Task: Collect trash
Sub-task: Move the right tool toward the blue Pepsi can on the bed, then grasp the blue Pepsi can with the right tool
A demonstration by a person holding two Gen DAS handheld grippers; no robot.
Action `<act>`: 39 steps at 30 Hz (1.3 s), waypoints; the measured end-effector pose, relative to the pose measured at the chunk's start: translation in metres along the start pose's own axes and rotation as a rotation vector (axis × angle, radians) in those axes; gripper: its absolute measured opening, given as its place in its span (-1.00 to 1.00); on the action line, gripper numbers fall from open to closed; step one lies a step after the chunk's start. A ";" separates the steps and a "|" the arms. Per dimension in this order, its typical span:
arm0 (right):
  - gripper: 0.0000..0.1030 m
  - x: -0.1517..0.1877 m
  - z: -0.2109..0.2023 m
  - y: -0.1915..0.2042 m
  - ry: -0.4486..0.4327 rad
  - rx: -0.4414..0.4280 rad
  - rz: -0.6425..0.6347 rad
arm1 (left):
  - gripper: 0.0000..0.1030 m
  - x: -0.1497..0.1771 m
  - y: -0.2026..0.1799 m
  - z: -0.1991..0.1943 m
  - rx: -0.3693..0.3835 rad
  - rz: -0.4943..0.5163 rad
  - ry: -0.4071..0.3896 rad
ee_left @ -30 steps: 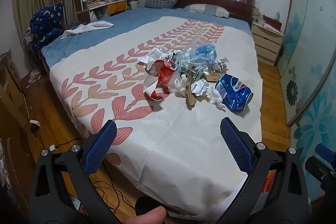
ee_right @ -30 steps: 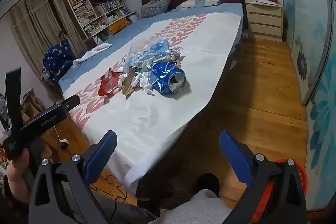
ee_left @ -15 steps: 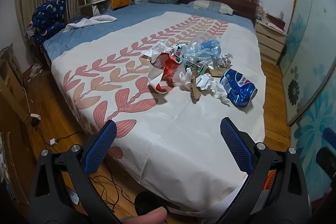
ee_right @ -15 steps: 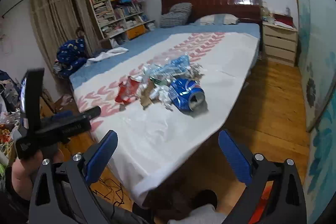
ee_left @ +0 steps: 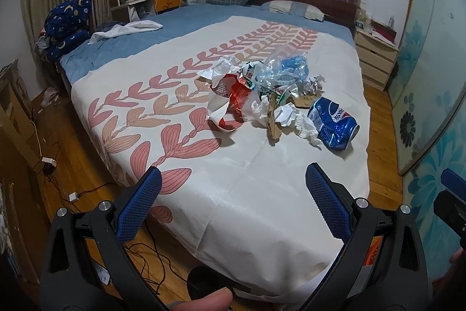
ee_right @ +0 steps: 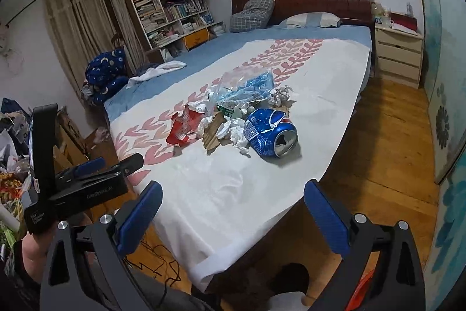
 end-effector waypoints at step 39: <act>0.72 -0.048 0.220 -0.058 0.291 0.028 0.173 | 0.90 -0.002 0.016 0.018 -0.002 -0.049 0.037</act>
Point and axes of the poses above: each gripper's, at about its wrist camera, not at the fingertips, and z roughly the way its jaws point, y to its left, x to its underside, the point moved 10 cm from there along z, roughly the way its jaws point, and after that the axes turned 9 degrees about x, right-handed, at the moved point
